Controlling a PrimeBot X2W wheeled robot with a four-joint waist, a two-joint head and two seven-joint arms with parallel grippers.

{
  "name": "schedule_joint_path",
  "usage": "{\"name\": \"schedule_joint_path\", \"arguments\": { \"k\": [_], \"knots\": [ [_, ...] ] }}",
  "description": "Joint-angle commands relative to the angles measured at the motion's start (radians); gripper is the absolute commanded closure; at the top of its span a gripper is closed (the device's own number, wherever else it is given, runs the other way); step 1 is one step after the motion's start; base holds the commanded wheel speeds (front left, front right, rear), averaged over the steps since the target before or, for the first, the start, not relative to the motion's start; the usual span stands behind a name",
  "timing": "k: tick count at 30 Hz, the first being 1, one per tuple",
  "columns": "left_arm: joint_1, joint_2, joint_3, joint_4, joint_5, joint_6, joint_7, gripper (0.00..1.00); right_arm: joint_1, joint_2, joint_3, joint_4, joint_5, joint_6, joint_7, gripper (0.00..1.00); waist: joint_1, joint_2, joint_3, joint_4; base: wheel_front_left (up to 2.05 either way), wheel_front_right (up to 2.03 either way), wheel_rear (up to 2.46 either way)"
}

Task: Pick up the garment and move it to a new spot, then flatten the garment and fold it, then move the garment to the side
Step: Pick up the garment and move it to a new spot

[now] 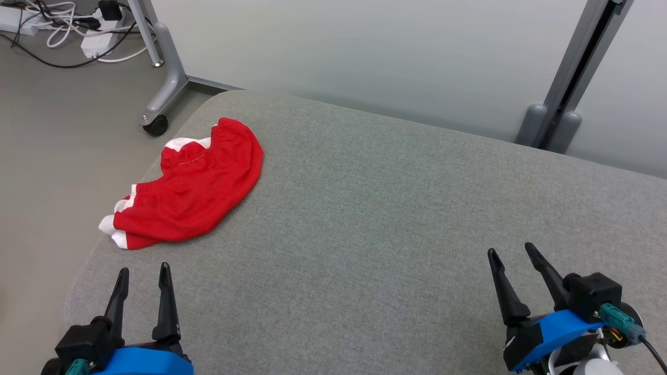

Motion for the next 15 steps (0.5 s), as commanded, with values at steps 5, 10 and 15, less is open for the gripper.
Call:
{"name": "schedule_joint_path", "arguments": {
  "k": [5,10,15],
  "knots": [
    [-0.090,0.046,0.032,-0.002,-0.035,-0.017,0.055,0.00,-0.002,-0.009,-0.003,-0.006,0.006,0.000,-0.002,0.00,0.0000,0.0000,0.017,-0.022,0.00,0.00,0.00],
    [-0.193,0.105,0.082,-0.008,-0.073,-0.005,0.149,0.00,-0.025,-0.020,0.003,-0.037,-0.003,0.000,0.008,0.00,0.0000,0.0000,0.070,-0.062,0.00,0.00,0.00],
    [-0.334,0.168,0.137,0.038,-0.169,-0.024,0.294,0.00,-0.061,-0.040,0.022,-0.088,-0.015,0.000,0.034,0.00,0.0000,0.0000,0.173,-0.133,0.00,0.00,0.00]
  ]
}}
